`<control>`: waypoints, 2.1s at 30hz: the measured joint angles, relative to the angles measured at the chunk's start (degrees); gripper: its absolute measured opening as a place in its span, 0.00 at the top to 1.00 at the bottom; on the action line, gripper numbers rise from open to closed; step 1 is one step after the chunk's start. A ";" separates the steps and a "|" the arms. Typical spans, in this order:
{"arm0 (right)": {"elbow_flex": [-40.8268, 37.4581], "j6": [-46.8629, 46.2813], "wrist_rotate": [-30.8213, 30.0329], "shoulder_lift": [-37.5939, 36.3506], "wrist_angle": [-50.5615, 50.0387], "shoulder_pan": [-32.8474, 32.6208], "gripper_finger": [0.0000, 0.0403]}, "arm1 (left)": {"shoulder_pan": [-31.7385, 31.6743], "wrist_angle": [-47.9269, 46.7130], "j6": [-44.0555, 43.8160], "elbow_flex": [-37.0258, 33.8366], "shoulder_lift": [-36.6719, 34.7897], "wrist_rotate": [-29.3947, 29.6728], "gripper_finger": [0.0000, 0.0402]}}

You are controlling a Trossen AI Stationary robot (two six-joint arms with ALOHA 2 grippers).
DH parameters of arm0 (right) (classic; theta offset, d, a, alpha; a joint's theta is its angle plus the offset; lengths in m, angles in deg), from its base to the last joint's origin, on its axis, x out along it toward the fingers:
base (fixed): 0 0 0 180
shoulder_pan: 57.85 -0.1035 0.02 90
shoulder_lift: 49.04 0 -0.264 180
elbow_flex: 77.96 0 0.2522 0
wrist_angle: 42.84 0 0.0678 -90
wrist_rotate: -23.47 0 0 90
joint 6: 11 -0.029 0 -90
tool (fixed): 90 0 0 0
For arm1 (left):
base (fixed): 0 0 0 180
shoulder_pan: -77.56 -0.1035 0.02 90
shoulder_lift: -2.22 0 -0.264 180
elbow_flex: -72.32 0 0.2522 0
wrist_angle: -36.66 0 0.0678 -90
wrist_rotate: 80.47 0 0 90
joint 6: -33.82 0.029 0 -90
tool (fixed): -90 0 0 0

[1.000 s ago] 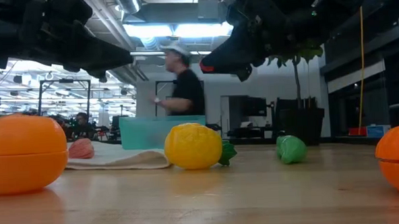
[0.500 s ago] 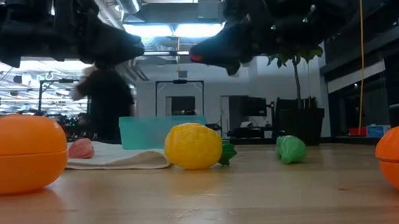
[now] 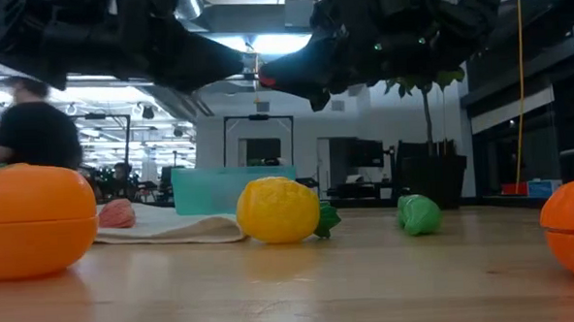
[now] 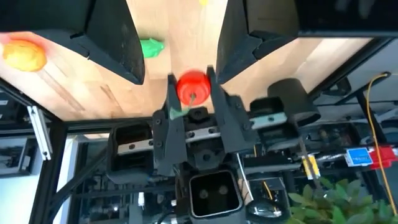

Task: Pick and placing Produce into tupperware
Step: Put the red cherry into the blue bin

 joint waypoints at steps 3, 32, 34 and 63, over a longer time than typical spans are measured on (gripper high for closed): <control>0.00 0.04 0.20 0.00 -0.30 0.00 0.74 | 0.00 0.04 1.08 2.14 1.58 0.00 0.52; 0.02 0.11 0.61 0.00 -0.76 0.00 0.74 | -0.71 -0.01 2.17 6.06 5.53 -0.98 0.87; 0.02 0.11 0.62 0.00 -0.76 0.00 0.74 | -1.15 -0.01 2.14 6.06 5.53 -0.98 0.94; 0.09 -0.26 -1.03 -0.35 -3.46 2.60 0.35 | -4.54 -1.72 2.14 6.01 5.49 -0.46 1.00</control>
